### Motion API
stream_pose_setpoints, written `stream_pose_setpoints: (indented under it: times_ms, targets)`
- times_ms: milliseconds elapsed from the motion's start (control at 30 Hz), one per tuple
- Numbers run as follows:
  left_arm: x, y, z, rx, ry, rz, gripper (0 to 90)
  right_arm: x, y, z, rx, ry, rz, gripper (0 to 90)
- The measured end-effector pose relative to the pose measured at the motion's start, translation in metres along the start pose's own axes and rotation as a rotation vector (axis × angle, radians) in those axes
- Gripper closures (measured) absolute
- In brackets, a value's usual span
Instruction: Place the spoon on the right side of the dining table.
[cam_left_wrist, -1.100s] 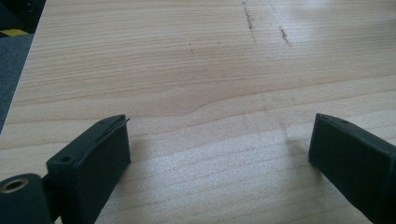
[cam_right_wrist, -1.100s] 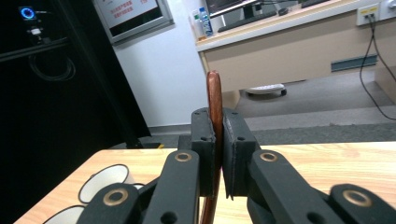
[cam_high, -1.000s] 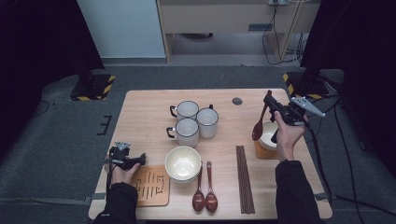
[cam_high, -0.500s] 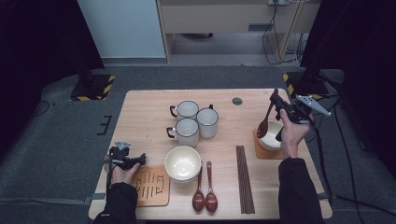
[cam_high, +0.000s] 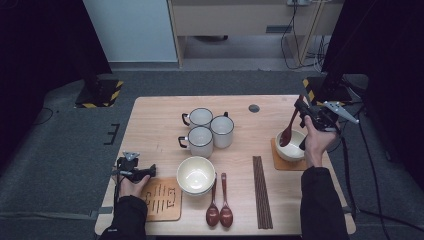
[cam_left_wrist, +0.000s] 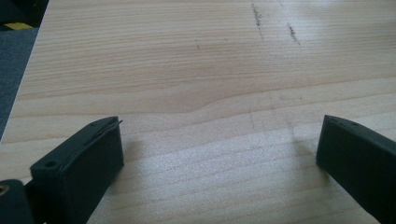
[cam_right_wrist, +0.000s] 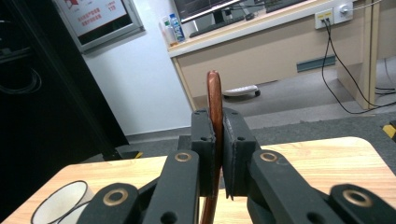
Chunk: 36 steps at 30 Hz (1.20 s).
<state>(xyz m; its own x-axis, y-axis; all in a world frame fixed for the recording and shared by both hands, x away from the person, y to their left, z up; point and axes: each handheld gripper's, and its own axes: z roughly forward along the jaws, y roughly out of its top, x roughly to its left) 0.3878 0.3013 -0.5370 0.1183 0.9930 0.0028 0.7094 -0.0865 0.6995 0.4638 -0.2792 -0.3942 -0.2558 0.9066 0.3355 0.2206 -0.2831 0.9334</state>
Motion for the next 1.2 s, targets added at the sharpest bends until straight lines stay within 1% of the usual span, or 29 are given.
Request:
stream_pose_setpoints:
  times_ms: [167,567,600,767,867,1200]
  targets:
    - [0.000,0.000,0.000,0.000,0.000,0.000,0.0,-0.004,0.000,0.003,0.001,-0.015,-0.003,84.8]
    - [0.000,0.000,0.000,0.000,0.000,0.000,0.0,-0.011,-0.002,0.012,0.021,-0.050,-0.013,84.7]
    - [0.000,0.000,0.000,0.000,0.000,0.000,0.0,-0.012,-0.003,0.013,0.026,-0.059,-0.021,84.7]
    - [0.000,0.000,0.000,0.000,0.000,0.000,0.0,-0.020,-0.008,0.015,0.034,-0.077,-0.011,84.6]
    - [0.000,0.000,0.000,0.000,0.000,0.000,0.0,-0.023,-0.011,0.016,0.046,-0.092,-0.021,84.7]
    - [0.000,0.000,0.000,0.000,0.000,0.000,0.0,-0.027,-0.018,0.018,0.082,-0.116,-0.049,84.5]
